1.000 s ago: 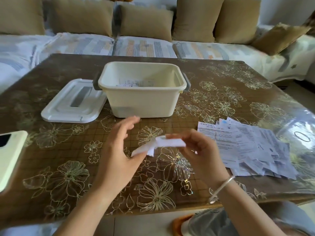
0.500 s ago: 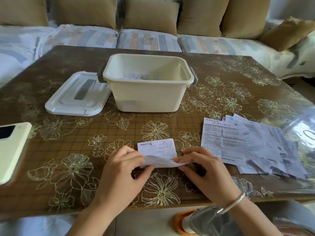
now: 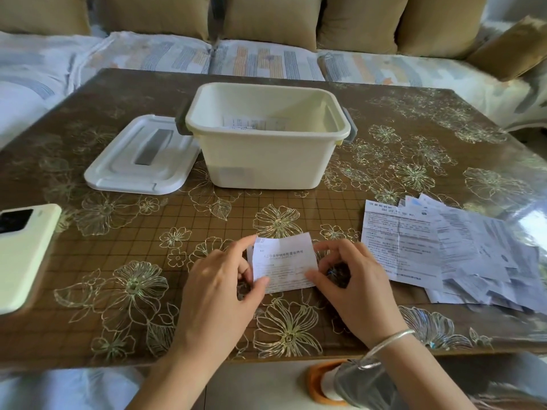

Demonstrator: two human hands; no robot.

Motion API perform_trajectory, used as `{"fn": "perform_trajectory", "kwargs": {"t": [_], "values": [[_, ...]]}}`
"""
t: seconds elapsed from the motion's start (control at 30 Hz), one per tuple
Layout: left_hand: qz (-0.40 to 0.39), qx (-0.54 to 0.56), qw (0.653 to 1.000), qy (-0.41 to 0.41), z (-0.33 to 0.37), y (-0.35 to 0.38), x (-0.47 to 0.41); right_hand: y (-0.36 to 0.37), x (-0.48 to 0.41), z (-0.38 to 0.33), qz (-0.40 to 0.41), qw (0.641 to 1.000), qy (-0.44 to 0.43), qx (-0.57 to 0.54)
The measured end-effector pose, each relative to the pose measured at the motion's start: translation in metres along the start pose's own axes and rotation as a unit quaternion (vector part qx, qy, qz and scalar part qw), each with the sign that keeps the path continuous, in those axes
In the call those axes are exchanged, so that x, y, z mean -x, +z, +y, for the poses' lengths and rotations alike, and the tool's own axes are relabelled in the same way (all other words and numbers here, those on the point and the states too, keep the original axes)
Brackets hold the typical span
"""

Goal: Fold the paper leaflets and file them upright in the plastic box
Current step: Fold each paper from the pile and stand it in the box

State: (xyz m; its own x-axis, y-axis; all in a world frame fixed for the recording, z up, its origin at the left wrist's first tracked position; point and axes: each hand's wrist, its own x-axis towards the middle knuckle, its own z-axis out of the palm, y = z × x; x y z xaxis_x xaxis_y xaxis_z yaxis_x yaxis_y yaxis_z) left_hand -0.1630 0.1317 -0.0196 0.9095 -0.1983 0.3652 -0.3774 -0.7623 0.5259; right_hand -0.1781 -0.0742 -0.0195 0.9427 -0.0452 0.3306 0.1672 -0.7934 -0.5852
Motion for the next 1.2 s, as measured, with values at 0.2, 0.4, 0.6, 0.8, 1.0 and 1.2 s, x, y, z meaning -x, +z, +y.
{"fn": "perform_trajectory", "kwargs": {"t": [0.2, 0.4, 0.6, 0.8, 1.0, 1.2], "values": [[0.01, -0.013, 1.0, 0.003, -0.001, 0.001, 0.001, 0.0, 0.001, 0.001, 0.001, 1.0, -0.014, 0.015], [0.02, -0.061, 0.995, 0.078, -0.003, 0.004, 0.001, -0.003, -0.005, -0.001, -0.03, 0.991, -0.113, 0.057], [0.023, -0.046, 0.995, 0.083, -0.006, 0.006, 0.0, -0.009, -0.01, 0.003, -0.101, 0.975, -0.183, 0.072], [0.011, -0.031, 0.996, 0.081, -0.007, 0.005, 0.001, -0.011, -0.01, -0.002, -0.067, 0.961, -0.241, 0.115], [0.037, 0.004, 0.997, 0.073, -0.007, 0.005, 0.002, -0.009, -0.008, -0.008, -0.025, 0.969, -0.219, 0.108], [0.043, 0.02, 0.999, 0.024, -0.002, 0.0, 0.002, -0.004, -0.005, -0.015, -0.002, 0.989, -0.146, 0.039]]}}
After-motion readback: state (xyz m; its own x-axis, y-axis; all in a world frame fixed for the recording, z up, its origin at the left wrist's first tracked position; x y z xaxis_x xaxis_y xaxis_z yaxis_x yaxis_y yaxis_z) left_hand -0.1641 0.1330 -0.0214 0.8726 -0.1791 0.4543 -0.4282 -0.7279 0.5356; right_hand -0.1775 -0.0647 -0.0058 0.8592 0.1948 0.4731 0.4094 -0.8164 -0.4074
